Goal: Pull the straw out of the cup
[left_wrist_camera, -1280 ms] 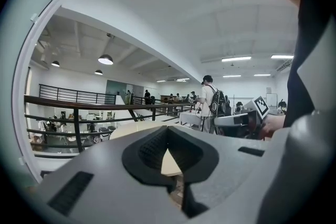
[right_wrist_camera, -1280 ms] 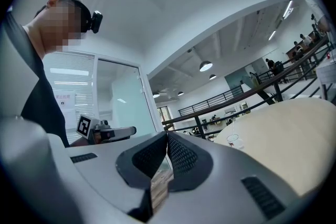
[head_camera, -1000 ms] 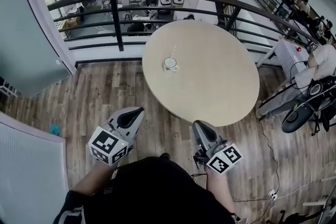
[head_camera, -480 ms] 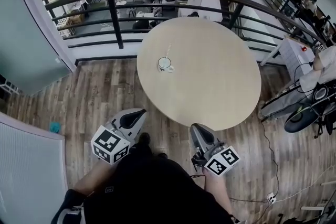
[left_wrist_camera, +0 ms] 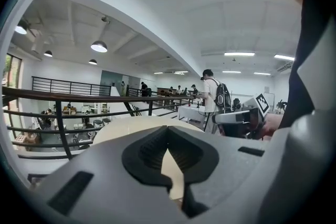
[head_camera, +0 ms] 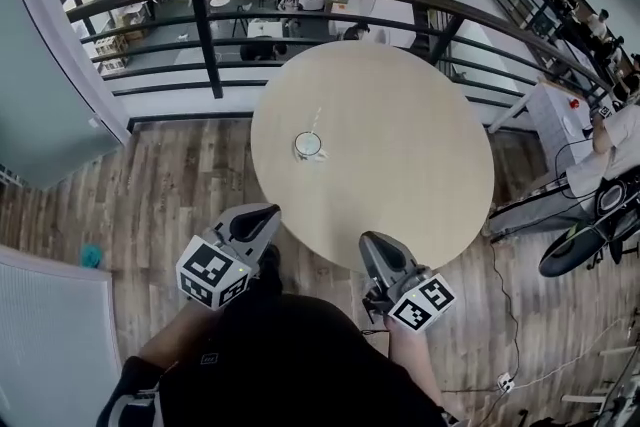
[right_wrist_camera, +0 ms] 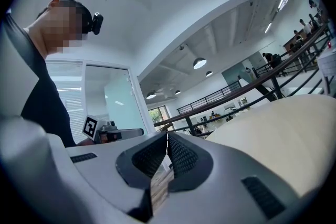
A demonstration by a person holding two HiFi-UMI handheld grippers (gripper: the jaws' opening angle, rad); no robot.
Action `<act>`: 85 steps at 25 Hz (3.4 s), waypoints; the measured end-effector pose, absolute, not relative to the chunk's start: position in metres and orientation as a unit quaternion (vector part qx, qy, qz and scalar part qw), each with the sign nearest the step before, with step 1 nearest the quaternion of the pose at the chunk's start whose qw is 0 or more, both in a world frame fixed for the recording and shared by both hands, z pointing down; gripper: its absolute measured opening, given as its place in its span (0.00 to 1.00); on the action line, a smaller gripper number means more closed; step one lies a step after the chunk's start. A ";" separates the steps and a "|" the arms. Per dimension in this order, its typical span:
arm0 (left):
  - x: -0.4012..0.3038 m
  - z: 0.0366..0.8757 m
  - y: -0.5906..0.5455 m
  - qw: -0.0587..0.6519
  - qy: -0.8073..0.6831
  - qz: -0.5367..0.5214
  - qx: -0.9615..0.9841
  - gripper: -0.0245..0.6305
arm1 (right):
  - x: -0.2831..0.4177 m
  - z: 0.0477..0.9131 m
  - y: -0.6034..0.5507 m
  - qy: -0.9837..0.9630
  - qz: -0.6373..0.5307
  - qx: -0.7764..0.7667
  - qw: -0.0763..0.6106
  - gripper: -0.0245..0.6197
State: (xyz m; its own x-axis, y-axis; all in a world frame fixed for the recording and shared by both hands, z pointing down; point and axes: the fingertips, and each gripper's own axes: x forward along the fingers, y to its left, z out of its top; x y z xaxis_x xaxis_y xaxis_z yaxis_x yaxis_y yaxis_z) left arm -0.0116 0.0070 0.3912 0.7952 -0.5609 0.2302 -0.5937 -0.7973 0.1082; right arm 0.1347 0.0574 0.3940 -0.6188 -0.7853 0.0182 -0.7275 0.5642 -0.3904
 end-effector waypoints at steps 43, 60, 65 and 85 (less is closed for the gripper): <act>0.008 0.463 -0.235 0.179 -0.306 0.084 0.931 0.05 | 0.099 0.443 -0.199 0.906 -0.216 -0.364 0.019 0.07; 0.032 0.525 -0.281 0.194 -0.305 0.096 0.928 0.05 | 0.103 0.512 -0.245 0.904 -0.229 -0.360 -0.005 0.07; 0.041 0.537 -0.289 0.195 -0.289 0.094 0.932 0.05 | 0.107 0.529 -0.254 0.900 -0.234 -0.367 -0.017 0.08; 0.047 0.597 -0.291 0.198 -0.242 0.106 0.944 0.05 | 0.107 0.590 -0.279 0.890 -0.218 -0.392 -0.085 0.34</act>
